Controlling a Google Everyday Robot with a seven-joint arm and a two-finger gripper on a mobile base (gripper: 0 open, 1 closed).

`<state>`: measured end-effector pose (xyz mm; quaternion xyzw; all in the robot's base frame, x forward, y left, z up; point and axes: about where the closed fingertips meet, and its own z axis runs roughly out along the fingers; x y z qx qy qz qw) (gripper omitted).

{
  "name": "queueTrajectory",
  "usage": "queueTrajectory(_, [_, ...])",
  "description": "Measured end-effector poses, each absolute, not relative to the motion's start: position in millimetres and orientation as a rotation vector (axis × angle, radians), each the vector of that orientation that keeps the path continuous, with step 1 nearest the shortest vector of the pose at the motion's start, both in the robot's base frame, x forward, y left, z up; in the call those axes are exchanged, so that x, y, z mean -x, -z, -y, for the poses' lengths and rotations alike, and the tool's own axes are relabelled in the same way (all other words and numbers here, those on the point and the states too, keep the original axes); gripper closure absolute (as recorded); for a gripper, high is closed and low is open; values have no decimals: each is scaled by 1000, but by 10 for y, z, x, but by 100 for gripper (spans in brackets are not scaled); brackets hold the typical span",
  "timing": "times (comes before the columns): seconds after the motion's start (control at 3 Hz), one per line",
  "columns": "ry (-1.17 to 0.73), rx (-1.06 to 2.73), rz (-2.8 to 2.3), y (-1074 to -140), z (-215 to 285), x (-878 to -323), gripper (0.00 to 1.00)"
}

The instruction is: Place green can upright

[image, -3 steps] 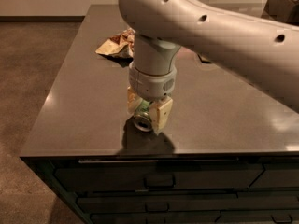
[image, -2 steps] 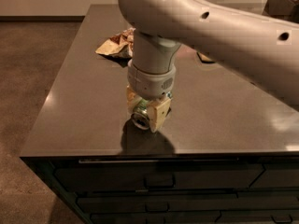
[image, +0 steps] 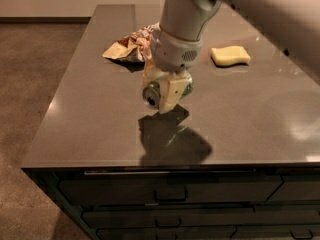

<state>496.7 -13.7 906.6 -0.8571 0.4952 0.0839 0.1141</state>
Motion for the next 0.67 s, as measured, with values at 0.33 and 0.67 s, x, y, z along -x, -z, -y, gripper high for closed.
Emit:
queueTrajectory(0.33, [-407, 2298, -1593, -9224, 273, -5180, 100])
queueTrajectory(0.67, [-619, 2037, -1691, -9332, 373, -5318, 100])
